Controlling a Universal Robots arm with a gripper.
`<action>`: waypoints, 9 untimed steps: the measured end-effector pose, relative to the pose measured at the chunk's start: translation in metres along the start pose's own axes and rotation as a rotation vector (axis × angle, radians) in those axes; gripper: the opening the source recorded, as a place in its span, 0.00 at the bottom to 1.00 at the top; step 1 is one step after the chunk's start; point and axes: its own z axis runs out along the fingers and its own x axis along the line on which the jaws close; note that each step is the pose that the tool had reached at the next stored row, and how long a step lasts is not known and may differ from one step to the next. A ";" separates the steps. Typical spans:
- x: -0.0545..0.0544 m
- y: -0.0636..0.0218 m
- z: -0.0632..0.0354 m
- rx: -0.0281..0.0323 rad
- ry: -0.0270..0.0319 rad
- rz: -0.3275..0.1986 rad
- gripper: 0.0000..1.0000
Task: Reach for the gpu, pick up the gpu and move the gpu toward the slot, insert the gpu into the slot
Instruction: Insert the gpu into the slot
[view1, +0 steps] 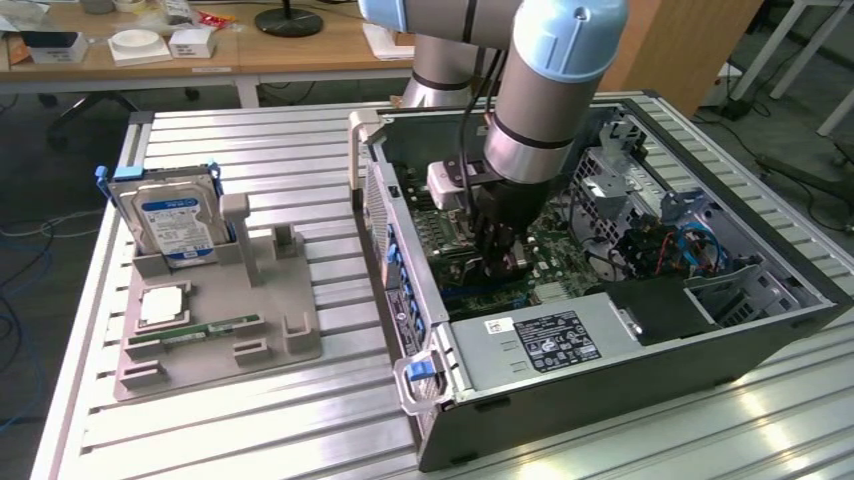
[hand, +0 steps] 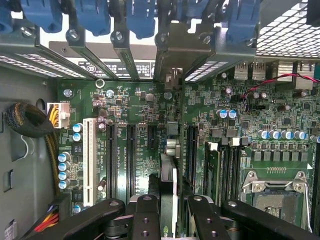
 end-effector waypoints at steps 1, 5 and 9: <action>0.000 -0.0001 -0.0001 -0.0001 0.0002 0.000 0.26; 0.000 -0.0002 -0.0002 -0.0002 0.0004 0.000 0.26; 0.000 0.0001 -0.0002 0.0000 0.0005 0.000 0.26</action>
